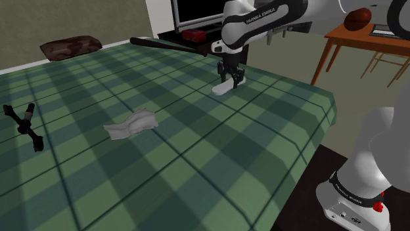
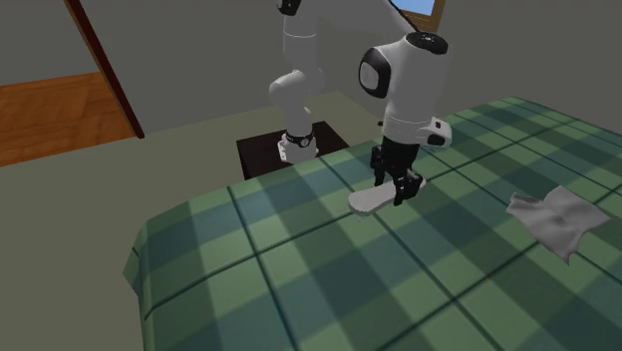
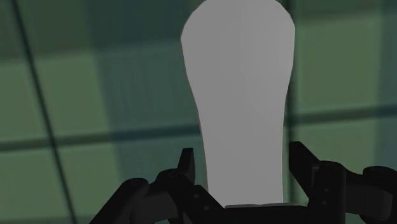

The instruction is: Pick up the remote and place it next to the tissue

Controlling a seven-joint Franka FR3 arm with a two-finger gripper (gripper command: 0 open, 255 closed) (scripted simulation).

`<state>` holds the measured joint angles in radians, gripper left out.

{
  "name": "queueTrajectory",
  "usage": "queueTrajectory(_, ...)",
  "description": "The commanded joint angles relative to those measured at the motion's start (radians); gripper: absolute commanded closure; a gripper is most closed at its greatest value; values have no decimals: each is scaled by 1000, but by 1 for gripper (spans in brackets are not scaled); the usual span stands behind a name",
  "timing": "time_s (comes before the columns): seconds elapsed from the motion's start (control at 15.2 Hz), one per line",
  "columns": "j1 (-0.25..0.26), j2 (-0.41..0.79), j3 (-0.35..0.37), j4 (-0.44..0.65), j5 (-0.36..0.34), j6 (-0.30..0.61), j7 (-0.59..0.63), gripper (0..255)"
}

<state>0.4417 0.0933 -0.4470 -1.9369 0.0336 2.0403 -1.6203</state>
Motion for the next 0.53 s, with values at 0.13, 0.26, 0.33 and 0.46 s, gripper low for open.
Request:
queueTrajectory(0.13, 45, 39, 39, 53, 11, -16, 83, 255)
queueTrajectory(0.26, 66, 64, 57, 86, 19, -25, 121, 255)
queueTrajectory(0.33, 77, 78, 66, 104, 22, -30, 139, 255)
queueTrajectory(0.46, 96, 108, 83, 145, 30, -42, 175, 255)
